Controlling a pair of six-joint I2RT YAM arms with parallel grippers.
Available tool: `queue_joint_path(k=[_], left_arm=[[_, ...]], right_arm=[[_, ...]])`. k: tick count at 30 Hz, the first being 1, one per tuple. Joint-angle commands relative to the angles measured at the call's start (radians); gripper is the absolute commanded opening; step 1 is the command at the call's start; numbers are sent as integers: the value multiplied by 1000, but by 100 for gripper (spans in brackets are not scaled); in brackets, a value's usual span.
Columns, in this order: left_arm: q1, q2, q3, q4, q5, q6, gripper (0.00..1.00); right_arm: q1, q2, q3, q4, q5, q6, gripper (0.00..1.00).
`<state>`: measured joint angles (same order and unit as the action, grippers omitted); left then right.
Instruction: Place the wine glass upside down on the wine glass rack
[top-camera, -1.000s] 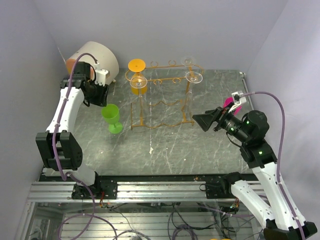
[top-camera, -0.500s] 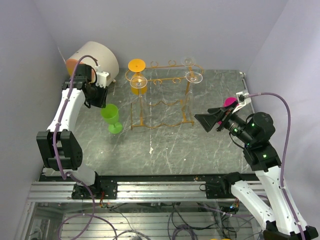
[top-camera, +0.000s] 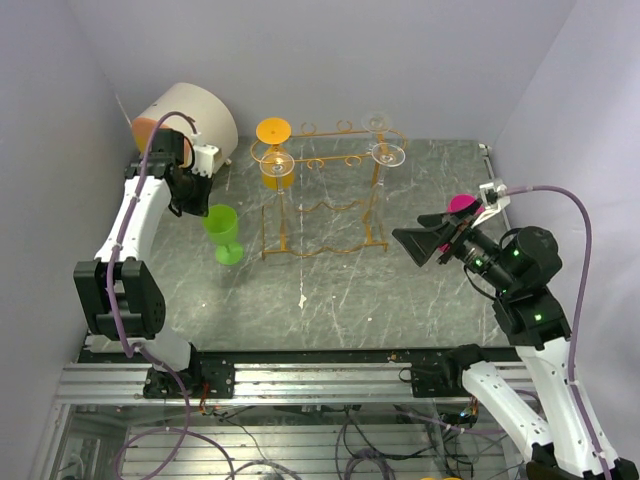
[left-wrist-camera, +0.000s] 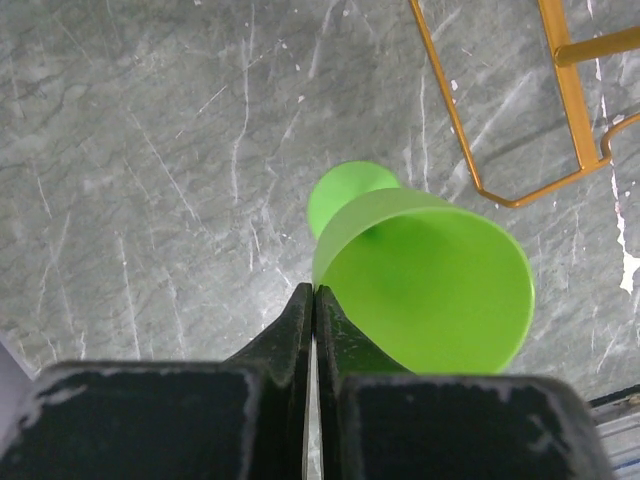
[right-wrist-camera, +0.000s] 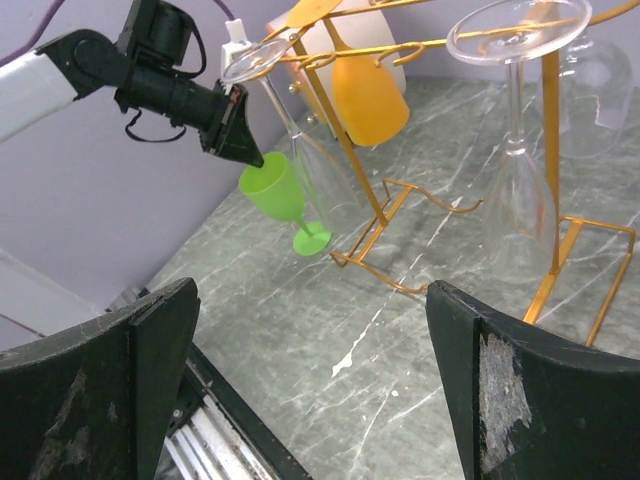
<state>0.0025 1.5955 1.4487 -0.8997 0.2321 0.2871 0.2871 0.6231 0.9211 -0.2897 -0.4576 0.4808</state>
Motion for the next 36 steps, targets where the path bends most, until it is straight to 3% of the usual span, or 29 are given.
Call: queue_joint_path(k=[1,6,9,12,17,22,23,25,29,36], left_arm=[[-7,-37,81,-80,20,4,7],[-7,-187,213,-186,-33,18,7],[-7,-299,296,-231,-75,31,7],[-7,-409,317,-218,-145,55,7],[18,-527,416,-214,-138,79,7],[36,-630,516,-105,-120,70,7],[40,-649,523,-75,-121,62,7],[45,-680,530,-24,-113,60,7],[49,-718,530,59,-92,36,7],[52,-845,335,273,-44,25,7]], right_arm=[[-6,-13,52,-39,-48,-8,95],[-5,-13,111,25,-184,81,95],[-5,14,73,180,-340,244,93],[-3,14,5,436,-451,459,89],[3,105,190,419,-453,485,94],[24,313,230,695,-379,830,100],[43,361,270,682,-333,853,100],[123,500,437,501,-262,851,96],[377,767,770,190,-112,862,88],[574,995,946,259,-1,1037,68]])
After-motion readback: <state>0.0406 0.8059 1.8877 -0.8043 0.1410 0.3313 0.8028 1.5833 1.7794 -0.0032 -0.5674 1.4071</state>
